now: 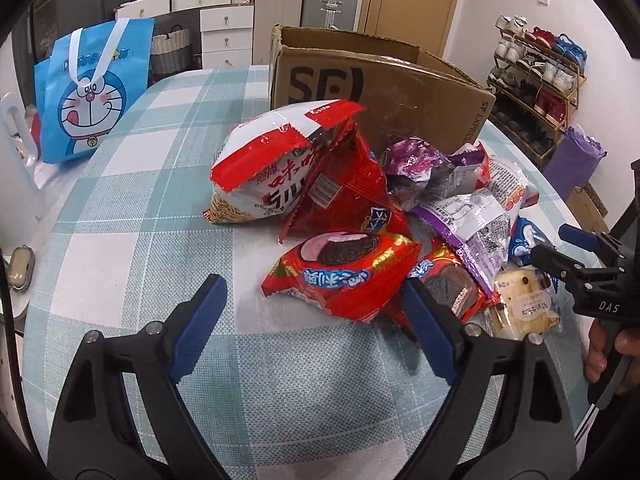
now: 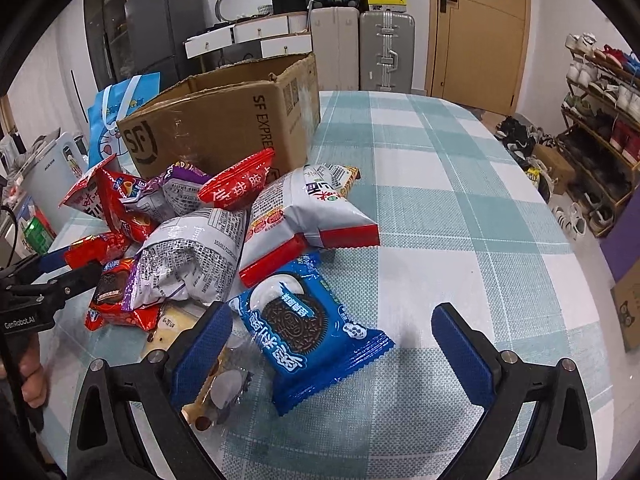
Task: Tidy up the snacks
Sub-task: 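Grasp the red Oreo pack with the left tool while the right tool grasps the blue Oreo pack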
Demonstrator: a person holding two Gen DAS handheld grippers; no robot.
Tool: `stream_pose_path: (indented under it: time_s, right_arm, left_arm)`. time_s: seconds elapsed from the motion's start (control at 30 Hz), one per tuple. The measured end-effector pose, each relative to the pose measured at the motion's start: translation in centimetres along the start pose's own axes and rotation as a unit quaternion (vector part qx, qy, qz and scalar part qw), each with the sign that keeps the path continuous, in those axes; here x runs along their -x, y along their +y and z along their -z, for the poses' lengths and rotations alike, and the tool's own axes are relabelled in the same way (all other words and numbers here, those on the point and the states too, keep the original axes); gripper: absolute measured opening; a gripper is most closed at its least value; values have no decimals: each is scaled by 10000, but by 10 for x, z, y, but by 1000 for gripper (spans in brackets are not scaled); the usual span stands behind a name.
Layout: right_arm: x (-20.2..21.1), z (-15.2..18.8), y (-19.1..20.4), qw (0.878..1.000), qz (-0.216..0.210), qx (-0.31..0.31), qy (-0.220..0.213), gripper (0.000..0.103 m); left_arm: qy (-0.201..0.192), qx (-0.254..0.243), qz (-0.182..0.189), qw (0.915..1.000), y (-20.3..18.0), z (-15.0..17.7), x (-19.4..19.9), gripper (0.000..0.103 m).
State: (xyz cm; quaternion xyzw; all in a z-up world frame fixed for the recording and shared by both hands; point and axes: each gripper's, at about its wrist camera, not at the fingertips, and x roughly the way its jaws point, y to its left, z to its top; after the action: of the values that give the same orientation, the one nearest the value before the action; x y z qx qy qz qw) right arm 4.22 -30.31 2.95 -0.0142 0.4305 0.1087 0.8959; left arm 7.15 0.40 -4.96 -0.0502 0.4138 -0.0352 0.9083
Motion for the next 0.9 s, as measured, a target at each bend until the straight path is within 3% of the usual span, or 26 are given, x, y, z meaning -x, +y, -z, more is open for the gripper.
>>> stream_pose_path:
  time_s: [0.37, 0.47, 0.57, 0.67, 0.9]
  right_arm:
    - [-15, -1, -6, 9989, -95, -177, 420, 102]
    - [-17, -1, -2, 9989, 10, -73, 462, 102]
    - [-15, -2, -2, 9992, -48, -85, 387, 92]
    - [-11, 0, -1, 9995, -103, -60, 296, 76]
    - [-7, 0, 5, 9996, -195, 85, 172, 66]
  left_arm:
    - [110, 38, 80, 9999, 2, -3, -8, 88]
    - [87, 44, 167, 9998, 1, -1, -6, 82]
    - [55, -6, 224, 9997, -2, -1, -5, 69]
    - [43, -32, 263, 9996, -5, 0, -3, 54]
    - [-56, 11, 313, 9995, -3, 2, 2, 46]
